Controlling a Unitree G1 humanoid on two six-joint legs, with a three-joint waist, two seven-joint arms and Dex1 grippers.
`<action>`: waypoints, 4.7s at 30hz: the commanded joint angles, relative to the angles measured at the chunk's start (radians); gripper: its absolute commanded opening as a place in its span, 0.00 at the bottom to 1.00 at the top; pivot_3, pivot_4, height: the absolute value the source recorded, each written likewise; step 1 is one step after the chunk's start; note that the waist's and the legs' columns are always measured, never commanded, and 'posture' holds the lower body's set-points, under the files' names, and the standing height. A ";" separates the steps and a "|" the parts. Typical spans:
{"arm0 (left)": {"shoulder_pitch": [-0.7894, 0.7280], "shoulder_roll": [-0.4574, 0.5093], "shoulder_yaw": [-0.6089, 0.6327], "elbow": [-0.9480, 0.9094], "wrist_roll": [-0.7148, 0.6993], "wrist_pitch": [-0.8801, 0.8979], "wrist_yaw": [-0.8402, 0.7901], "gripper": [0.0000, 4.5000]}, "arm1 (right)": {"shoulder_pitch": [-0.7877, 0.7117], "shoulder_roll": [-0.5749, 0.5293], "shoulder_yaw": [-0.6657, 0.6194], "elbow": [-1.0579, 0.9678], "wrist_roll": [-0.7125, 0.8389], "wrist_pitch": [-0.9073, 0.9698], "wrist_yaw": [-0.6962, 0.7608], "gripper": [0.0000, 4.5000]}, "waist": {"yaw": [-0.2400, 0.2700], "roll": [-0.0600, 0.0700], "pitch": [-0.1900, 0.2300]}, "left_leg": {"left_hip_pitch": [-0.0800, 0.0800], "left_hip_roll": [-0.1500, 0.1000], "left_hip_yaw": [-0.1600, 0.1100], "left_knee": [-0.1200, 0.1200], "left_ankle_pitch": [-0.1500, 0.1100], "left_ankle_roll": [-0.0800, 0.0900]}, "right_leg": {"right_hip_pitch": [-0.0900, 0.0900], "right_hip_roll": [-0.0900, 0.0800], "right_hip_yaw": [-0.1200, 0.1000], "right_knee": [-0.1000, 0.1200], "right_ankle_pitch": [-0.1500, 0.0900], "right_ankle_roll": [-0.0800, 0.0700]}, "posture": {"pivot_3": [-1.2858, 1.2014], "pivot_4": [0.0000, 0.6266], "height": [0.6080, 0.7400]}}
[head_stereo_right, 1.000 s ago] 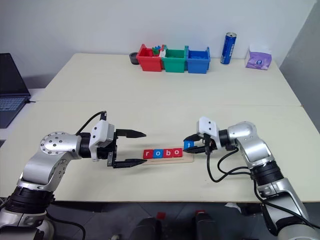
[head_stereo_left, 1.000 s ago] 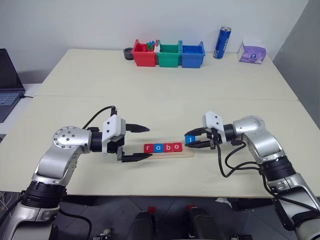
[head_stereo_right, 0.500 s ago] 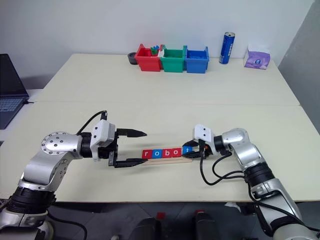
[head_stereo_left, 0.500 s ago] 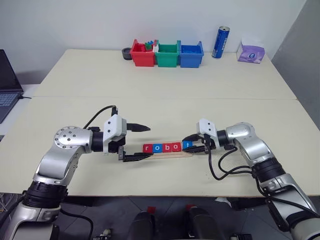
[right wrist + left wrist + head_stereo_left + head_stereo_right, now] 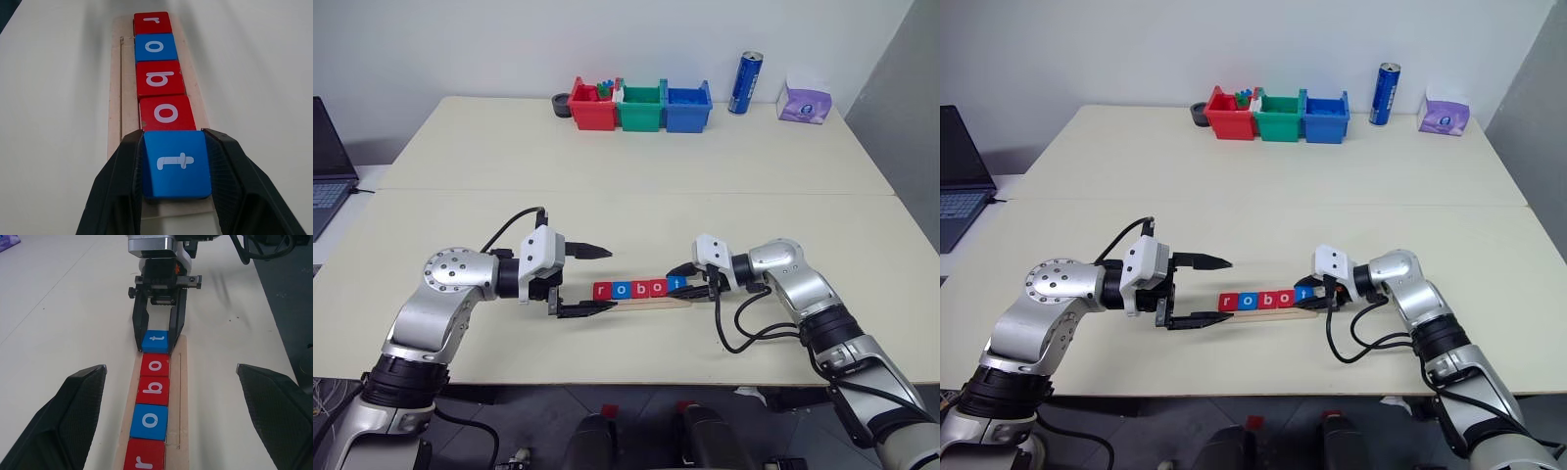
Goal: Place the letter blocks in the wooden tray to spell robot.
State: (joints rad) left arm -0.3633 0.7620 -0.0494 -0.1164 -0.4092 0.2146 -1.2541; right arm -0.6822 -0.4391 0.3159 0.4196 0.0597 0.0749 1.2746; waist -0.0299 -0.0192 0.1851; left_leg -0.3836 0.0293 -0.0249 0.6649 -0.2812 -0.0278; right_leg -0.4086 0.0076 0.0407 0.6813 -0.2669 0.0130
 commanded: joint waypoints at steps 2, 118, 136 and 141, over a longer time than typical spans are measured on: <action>-0.010 0.002 0.005 -0.022 0.006 -0.011 0.003 1.00 | -0.028 0.001 -0.002 0.013 -0.006 -0.029 0.009 0.36 | 0.000 0.000 0.000 | 0.000 0.000 0.000 0.000 0.000 0.000 | 0.000 0.000 0.000 0.000 0.000 0.000 | 0.52 0.24 1.00; -0.041 -0.015 0.000 0.015 0.027 -0.015 -0.007 1.00 | 0.133 -0.055 -0.083 -0.383 0.184 0.307 -0.081 0.01 | 0.000 0.000 0.000 | 0.000 0.000 -0.001 0.000 0.000 0.000 | 0.000 0.000 0.000 0.000 0.000 0.000 | 0.52 0.24 1.00; 0.264 0.170 0.222 -0.083 -0.045 0.114 0.018 1.00 | 0.279 -0.266 -0.139 -0.646 0.234 0.372 -0.085 0.90 | -0.002 0.000 0.000 | 0.000 0.001 -0.001 0.000 0.000 0.000 | -0.001 0.000 0.001 0.000 0.000 0.000 | 0.52 0.24 1.00; 0.290 0.205 0.260 -0.106 -0.041 0.150 0.043 1.00 | 0.242 -0.275 -0.133 -0.666 0.261 0.406 -0.064 1.00 | 0.000 0.000 0.000 | 0.001 0.001 0.000 0.000 0.000 0.000 | 0.000 0.000 0.001 0.000 -0.003 0.005 | 0.52 0.24 1.00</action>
State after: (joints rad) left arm -0.0772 0.9513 0.1757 -0.1876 -0.4435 0.3644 -1.2221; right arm -0.4192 -0.7042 0.1970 -0.2126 0.2972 0.4709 1.1990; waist -0.0302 -0.0193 0.1852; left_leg -0.3828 0.0299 -0.0249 0.6652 -0.2812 -0.0278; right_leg -0.4088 0.0077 0.0416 0.6814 -0.2696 0.0176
